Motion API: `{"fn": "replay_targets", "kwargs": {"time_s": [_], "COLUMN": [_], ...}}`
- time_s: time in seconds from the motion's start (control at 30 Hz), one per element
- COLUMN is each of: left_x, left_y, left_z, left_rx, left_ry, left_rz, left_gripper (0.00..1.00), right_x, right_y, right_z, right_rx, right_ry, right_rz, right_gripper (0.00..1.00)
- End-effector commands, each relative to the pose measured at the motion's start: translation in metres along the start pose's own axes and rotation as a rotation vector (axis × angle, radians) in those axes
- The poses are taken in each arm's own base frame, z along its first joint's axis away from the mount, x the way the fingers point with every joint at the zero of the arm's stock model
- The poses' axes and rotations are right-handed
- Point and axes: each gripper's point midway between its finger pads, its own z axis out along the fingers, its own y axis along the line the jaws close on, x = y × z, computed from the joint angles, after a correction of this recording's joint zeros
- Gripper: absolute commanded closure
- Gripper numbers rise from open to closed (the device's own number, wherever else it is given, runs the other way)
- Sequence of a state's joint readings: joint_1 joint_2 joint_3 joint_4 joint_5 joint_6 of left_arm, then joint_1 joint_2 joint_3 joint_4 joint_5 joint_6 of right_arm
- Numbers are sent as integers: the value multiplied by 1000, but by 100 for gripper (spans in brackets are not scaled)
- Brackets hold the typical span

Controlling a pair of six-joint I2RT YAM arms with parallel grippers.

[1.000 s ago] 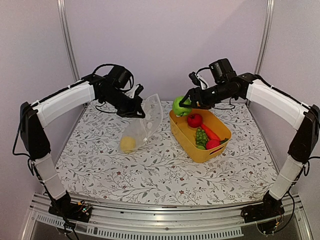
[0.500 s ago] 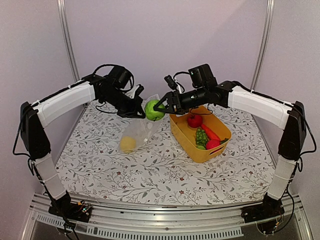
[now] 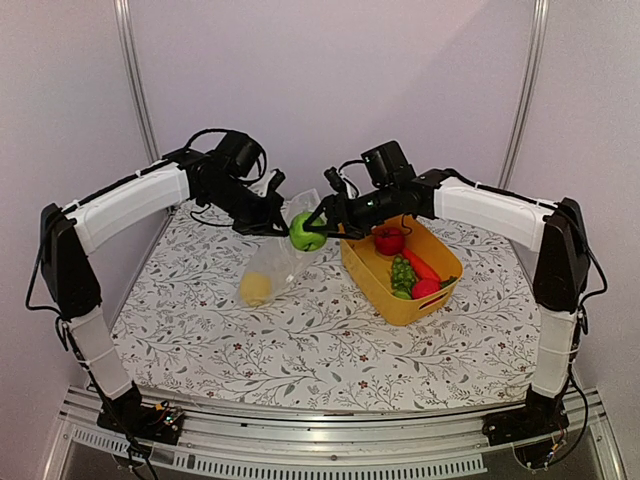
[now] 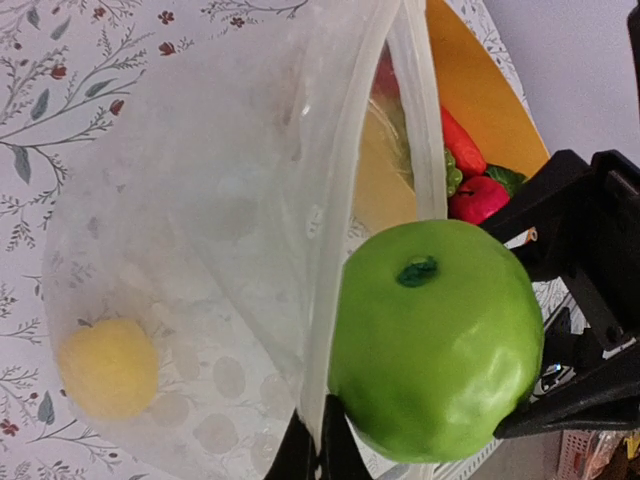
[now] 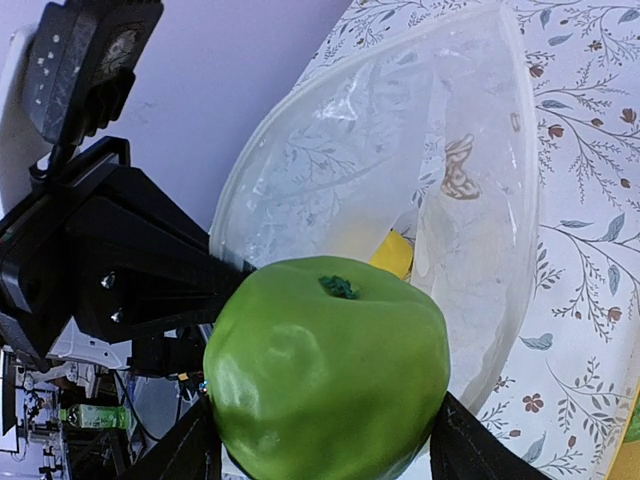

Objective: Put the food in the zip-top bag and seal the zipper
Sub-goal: Place the fake fruit in the zipper food storage bag.

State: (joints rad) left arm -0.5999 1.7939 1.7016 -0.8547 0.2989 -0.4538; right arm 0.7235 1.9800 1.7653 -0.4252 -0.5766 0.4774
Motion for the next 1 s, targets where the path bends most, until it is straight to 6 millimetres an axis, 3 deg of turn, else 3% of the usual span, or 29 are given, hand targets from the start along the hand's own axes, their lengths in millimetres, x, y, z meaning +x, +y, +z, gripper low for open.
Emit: {"fn": "replay_targets", "kwargs": {"time_s": [0.0,0.27,0.5,0.67,0.83,0.97], "left_x": [5,6,4,5,5,5], "left_y": [-8,-10,-6,-5,-4,-3], "left_z": [-1,1,0,3,2,2], "left_rx": [35,39,10,12,4,1], "left_ry": [18,22,14,23,19,18], "left_rz": [0,6,13,14,22,27], "left_gripper": [100,100,100,100,100,100], "right_x": [0,-7,-17,-19,-27,-27], "right_y": [-22,-15,-7,4,20,8], "right_z": [12,12,-6,-18,-48,-76], "right_rx": [70,62,92,79,103,215], "right_ry": [12,15,-35,-51,-90,-104], "right_rz": [46,30,8,4,-55,-108], "right_gripper": [50,26,6,6,8,9]}}
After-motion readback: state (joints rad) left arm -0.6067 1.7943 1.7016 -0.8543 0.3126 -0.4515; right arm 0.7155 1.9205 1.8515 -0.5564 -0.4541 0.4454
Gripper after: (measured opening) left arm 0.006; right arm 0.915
